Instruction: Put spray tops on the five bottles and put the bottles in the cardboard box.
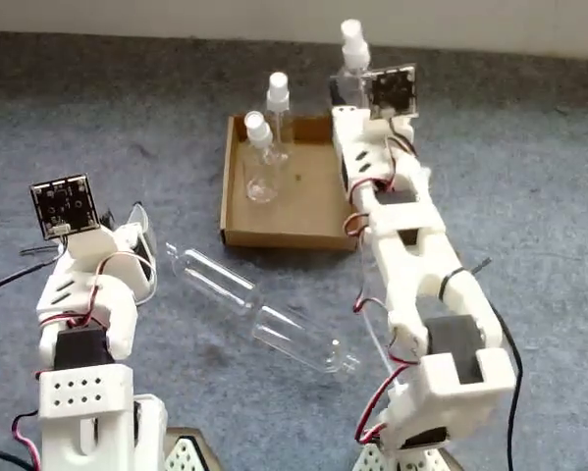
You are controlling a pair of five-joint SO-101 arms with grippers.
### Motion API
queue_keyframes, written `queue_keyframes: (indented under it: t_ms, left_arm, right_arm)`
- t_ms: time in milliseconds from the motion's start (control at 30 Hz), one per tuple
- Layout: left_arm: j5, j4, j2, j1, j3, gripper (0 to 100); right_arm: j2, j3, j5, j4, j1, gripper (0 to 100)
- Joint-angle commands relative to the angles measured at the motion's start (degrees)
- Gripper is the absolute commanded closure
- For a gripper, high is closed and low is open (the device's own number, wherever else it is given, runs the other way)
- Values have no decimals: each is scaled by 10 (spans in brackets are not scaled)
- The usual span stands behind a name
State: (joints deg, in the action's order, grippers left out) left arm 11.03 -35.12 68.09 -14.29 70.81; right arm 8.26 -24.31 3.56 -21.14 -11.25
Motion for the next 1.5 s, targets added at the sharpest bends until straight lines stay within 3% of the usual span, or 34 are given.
queue_keyframes:
  t_ms: [0,600,933,1467]
  left_arm:
    - [5,12,5,0,-3,870]
    - [4,10,8,18,4,870]
    - [4,11,8,18,4,870]
    - [4,9,8,18,3,870]
  right_arm:
    - [33,15,-87,-80,7,995]
    - [82,18,-96,-137,-17,995]
    - [192,142,-96,-139,-8,995]
    - [230,144,-96,-139,-10,991]
